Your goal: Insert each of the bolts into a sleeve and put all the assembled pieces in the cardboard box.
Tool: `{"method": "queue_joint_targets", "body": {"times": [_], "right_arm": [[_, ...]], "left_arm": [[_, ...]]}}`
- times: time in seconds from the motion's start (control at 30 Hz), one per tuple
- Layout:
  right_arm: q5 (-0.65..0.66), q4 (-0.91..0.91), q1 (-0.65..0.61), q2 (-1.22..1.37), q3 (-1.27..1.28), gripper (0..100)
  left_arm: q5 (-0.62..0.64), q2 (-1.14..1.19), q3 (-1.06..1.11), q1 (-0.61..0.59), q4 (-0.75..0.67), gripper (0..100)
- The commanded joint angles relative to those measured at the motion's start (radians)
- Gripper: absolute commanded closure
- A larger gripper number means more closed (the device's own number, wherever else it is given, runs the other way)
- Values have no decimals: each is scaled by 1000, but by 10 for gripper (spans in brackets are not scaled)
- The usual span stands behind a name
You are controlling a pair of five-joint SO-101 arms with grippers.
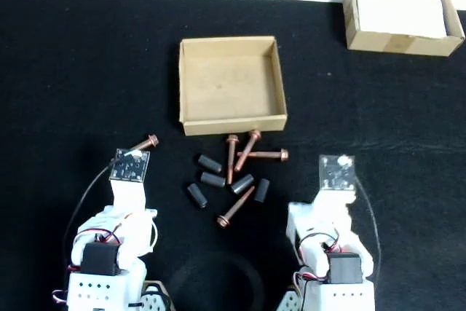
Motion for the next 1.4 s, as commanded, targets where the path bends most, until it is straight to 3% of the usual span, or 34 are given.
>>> {"method": "queue_joint_targets", "body": {"times": [0.0,0.2,0.5,0.6,0.83,1.17,1.23,1.37], "right_arm": [[-6,96,-36,-5,-185,984],[-2,240,-97,-5,-412,984],[2,394,-91,8,-809,984],[71,460,-85,56,-908,984],[224,501,183,352,-1106,984],[244,506,200,582,-1023,984],[180,503,196,585,-989,981],[-123,506,202,584,-1063,980]], "left_arm": [[-5,-4,15,7,5,991],[-5,-4,15,7,5,991],[-5,-4,15,7,5,991],[-5,-4,15,7,5,991],[-5,-4,15,7,5,991],[-5,-4,15,7,5,991],[-5,-4,15,7,5,991],[-5,-4,15,7,5,991]]}}
